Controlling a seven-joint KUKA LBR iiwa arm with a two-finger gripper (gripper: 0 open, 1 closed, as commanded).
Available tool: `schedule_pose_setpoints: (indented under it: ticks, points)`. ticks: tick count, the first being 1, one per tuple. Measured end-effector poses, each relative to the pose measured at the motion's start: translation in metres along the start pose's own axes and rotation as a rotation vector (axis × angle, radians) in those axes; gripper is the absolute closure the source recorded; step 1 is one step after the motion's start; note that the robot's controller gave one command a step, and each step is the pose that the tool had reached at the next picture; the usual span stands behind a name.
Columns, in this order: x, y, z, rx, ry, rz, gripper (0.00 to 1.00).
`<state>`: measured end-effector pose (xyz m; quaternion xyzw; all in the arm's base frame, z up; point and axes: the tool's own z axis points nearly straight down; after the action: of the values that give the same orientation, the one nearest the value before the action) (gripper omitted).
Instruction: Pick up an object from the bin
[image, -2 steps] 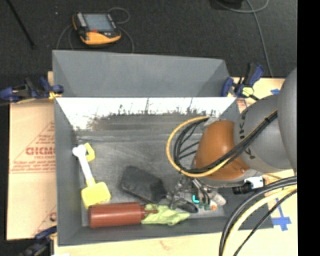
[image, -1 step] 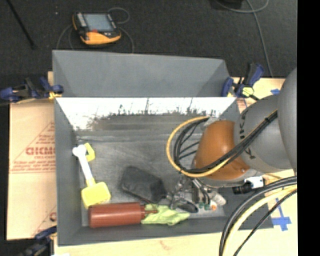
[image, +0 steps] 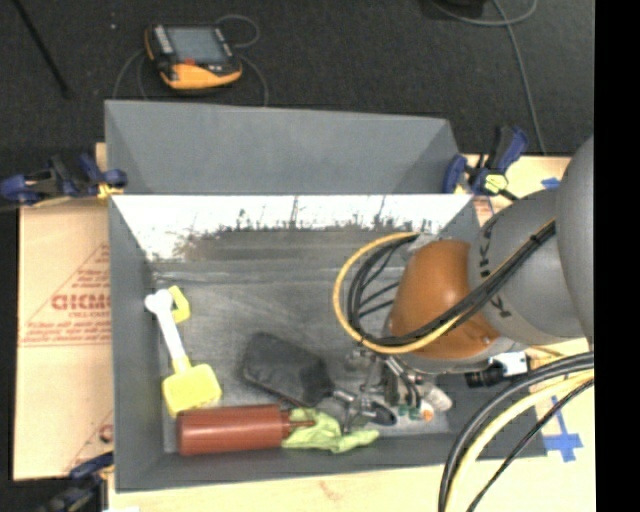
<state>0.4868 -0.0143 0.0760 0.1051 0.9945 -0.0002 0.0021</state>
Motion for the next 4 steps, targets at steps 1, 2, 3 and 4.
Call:
schedule_pose_setpoints:
  ticks: [1,2,3,4]
  points:
    - [0.0010,-0.0003,0.0004,0.001,0.002,-0.002,1.00]
    - [0.0001,-0.0004,0.0001,0.001,0.000,-0.002,0.00]
    - [0.0009,-0.0006,0.0005,0.001,0.002,-0.004,1.00]
    - [0.0001,-0.0005,0.0001,0.001,0.000,-0.004,0.00]
